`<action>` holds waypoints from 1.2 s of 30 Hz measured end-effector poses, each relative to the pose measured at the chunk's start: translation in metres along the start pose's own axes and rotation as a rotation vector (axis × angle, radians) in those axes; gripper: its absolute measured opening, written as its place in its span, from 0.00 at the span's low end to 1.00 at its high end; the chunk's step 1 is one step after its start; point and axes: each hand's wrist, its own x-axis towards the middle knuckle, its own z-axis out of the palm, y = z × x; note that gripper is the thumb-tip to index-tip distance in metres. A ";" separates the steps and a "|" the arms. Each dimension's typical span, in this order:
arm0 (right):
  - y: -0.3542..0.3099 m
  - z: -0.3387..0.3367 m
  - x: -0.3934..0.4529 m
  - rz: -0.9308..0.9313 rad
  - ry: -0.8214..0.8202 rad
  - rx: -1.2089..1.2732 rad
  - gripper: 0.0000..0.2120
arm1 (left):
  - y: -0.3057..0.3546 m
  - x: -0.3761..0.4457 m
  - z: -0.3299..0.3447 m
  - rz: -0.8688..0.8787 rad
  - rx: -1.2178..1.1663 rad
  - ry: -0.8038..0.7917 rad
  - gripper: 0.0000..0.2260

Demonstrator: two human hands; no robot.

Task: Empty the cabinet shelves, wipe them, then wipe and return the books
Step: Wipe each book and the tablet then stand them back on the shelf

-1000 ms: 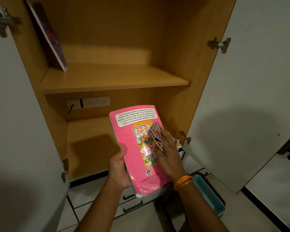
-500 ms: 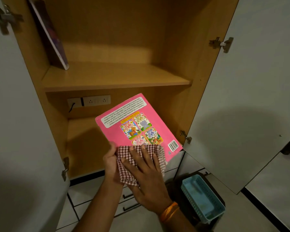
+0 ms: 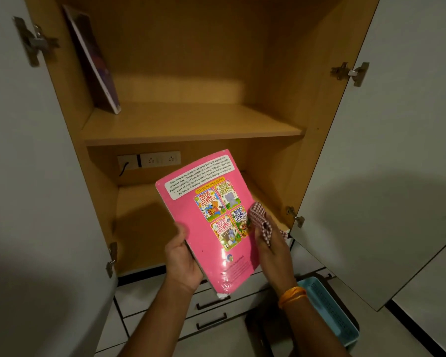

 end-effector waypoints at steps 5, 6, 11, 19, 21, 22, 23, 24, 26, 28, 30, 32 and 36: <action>-0.011 0.010 0.015 0.111 -0.039 0.125 0.32 | -0.009 -0.008 0.011 0.008 0.086 -0.051 0.25; -0.019 0.014 0.013 0.105 -0.060 0.153 0.31 | -0.012 -0.008 0.013 0.016 0.108 -0.058 0.25; -0.059 0.037 -0.010 0.060 -0.154 0.223 0.36 | -0.026 -0.012 0.029 0.101 0.257 -0.064 0.36; -0.082 0.034 -0.013 -0.090 -0.166 0.252 0.34 | -0.048 -0.022 0.065 0.212 0.392 -0.163 0.44; -0.082 0.025 -0.006 -0.107 -0.141 0.310 0.31 | -0.049 -0.022 0.073 0.240 0.481 -0.137 0.45; -0.083 0.020 -0.002 -0.107 -0.131 0.354 0.26 | -0.048 -0.021 0.074 0.249 0.513 -0.140 0.47; -0.083 0.016 0.001 -0.104 -0.112 0.393 0.23 | -0.049 -0.021 0.077 0.248 0.544 -0.162 0.49; -0.084 0.012 0.004 -0.099 -0.102 0.437 0.21 | -0.048 -0.019 0.078 0.253 0.579 -0.180 0.50; -0.087 0.006 0.009 -0.073 -0.076 0.528 0.19 | -0.049 -0.012 0.078 0.279 0.675 -0.207 0.48; -0.089 0.002 0.019 -0.040 -0.047 0.632 0.17 | -0.046 -0.001 0.075 0.331 0.826 -0.209 0.44; -0.093 -0.001 0.031 -0.024 -0.022 0.714 0.16 | -0.037 0.013 0.070 0.390 1.004 -0.212 0.41; -0.100 -0.002 0.042 -0.020 0.005 0.758 0.15 | -0.022 0.027 0.067 0.454 1.181 -0.215 0.36; -0.105 -0.003 0.066 0.050 0.034 0.797 0.12 | 0.026 0.060 0.065 0.657 1.360 -0.122 0.25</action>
